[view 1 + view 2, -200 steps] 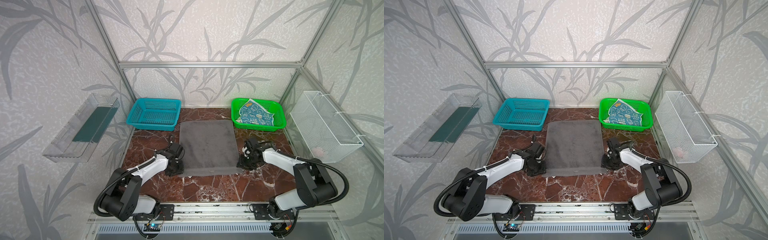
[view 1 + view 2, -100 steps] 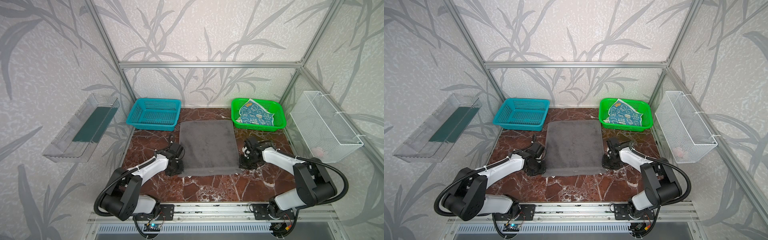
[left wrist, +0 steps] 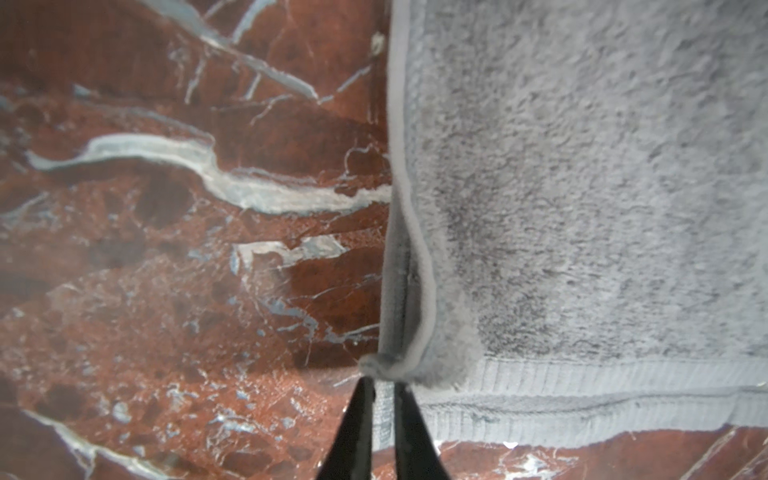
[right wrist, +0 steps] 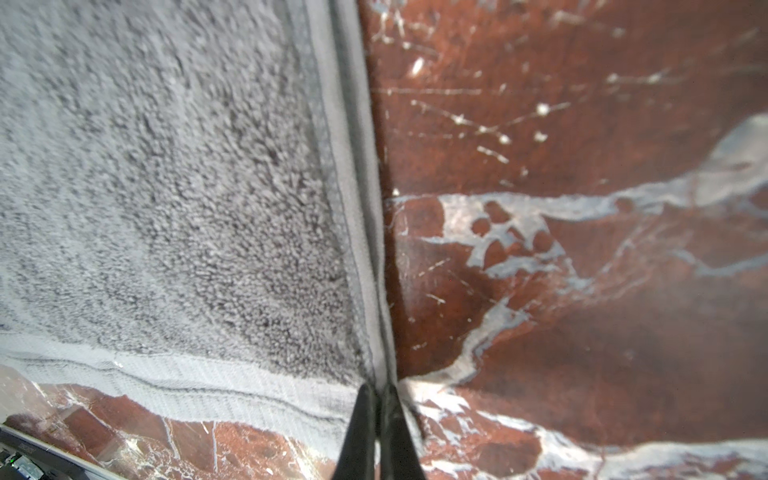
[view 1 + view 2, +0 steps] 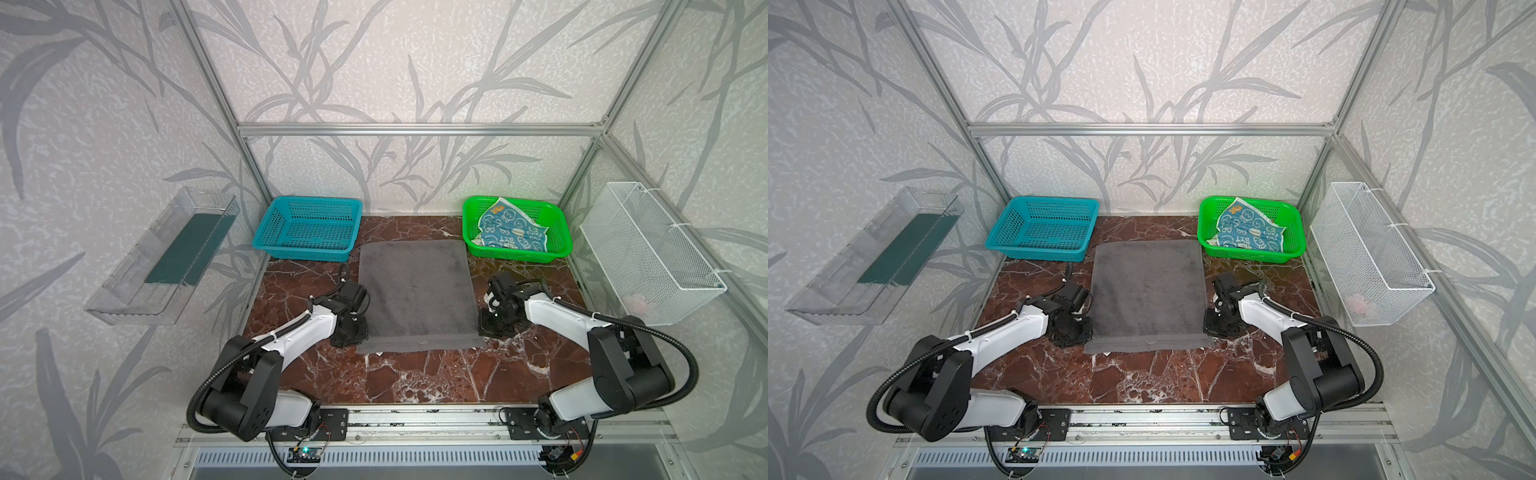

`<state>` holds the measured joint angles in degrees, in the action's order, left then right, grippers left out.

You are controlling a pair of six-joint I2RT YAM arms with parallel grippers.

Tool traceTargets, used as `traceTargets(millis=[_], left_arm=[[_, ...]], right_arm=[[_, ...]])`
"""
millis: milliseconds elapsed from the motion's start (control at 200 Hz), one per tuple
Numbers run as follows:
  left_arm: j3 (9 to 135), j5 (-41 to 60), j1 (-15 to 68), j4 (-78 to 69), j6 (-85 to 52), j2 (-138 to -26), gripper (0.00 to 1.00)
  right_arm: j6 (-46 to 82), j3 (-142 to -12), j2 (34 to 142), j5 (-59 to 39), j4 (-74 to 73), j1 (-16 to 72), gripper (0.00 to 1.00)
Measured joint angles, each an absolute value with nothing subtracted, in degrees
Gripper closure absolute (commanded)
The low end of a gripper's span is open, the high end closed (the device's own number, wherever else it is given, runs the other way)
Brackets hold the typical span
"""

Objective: Fold and stack the towels

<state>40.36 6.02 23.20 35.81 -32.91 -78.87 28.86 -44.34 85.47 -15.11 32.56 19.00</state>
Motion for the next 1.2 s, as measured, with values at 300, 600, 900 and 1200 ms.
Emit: traceTargets(millis=[300, 600, 900, 1200], left_arm=[[41.76, 5.85, 23.20, 36.29, -32.56, -78.85, 1.00], [48.71, 6.07, 23.18, 38.94, -29.74, -77.43, 1.00], [47.97, 6.61, 23.18, 38.59, -29.15, -75.77, 1.00], [44.10, 8.08, 23.18, 38.00, -31.09, -76.49, 0.71]], right_arm=[[27.77, -46.30, 83.70, -15.59, 32.88, 19.00, 1.00], [24.93, -51.29, 83.85, -16.05, 35.29, 18.90, 1.00], [22.55, -53.17, 84.29, -14.94, 38.35, 18.76, 1.00], [23.11, -51.83, 84.64, -16.10, 37.56, 18.74, 1.00]])
